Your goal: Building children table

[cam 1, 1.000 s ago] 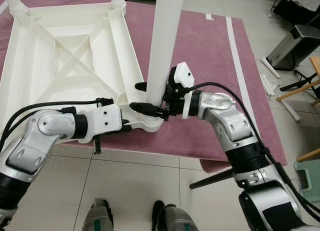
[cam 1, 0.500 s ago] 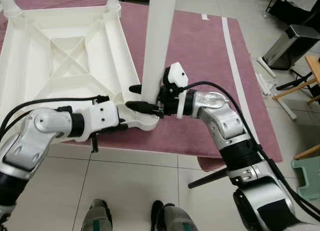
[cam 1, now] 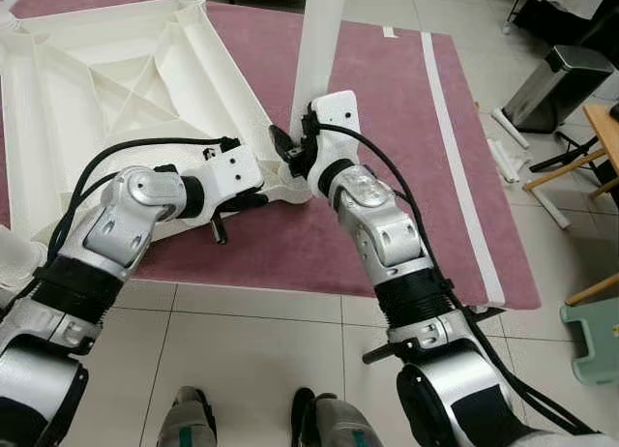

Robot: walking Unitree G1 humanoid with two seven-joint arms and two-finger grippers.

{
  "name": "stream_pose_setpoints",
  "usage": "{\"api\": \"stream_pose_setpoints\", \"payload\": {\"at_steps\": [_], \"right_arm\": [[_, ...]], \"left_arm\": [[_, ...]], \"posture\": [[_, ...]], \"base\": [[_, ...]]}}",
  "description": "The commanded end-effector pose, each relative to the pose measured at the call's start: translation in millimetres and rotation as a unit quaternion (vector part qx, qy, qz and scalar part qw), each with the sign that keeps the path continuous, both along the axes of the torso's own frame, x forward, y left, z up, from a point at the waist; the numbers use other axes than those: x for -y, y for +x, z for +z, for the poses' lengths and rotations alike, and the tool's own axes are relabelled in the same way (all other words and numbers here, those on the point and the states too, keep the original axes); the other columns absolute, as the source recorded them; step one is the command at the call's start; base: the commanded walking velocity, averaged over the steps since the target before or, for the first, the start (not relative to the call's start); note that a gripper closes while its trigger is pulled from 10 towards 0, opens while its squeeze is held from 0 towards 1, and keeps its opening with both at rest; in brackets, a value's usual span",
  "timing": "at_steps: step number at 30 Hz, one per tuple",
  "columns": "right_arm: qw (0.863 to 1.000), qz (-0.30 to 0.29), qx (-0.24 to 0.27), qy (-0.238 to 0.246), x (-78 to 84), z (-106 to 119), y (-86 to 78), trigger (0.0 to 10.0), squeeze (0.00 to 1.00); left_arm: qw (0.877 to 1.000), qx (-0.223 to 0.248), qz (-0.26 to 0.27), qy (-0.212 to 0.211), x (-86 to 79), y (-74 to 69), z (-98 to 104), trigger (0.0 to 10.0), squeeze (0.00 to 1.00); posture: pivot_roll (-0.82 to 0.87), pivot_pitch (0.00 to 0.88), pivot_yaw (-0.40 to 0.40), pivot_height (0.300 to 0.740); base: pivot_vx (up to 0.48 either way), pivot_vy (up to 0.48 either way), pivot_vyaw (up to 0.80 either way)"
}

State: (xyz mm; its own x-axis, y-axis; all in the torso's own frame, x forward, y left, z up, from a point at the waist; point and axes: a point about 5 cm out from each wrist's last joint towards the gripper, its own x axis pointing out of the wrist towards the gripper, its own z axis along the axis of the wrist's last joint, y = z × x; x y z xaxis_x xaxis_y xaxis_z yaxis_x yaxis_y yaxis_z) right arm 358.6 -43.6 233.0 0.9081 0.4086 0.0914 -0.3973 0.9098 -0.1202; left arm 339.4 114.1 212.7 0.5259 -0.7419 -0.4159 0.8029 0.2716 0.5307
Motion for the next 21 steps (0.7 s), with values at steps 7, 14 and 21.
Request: {"api": "stream_pose_setpoints", "payload": {"at_steps": [7,14,21], "right_arm": [[0.999,-0.002,-0.040,-0.034,2.8,-25.0,1.0,10.0,0.50],[0.991,0.133,0.020,-0.019,-2.3,-0.9,-8.8,10.0,0.00],[0.947,0.312,0.026,-0.074,11.4,-5.0,-29.0,10.0,0.00]], "left_arm": [[0.994,0.067,-0.086,-0.009,16.0,-11.1,29.0,0.0,0.00],[0.993,0.064,-0.103,-0.006,6.5,-26.0,25.9,0.0,0.00],[0.989,0.043,-0.143,0.001,-2.2,-56.8,15.9,0.0,0.00]], "posture": [[0.16,0.203,-0.043,0.740],[0.17,0.200,-0.054,0.740],[0.17,0.199,-0.064,0.740]], "base": [[0.000,0.000,0.00],[0.000,0.000,0.00],[0.000,0.000,0.00]]}}
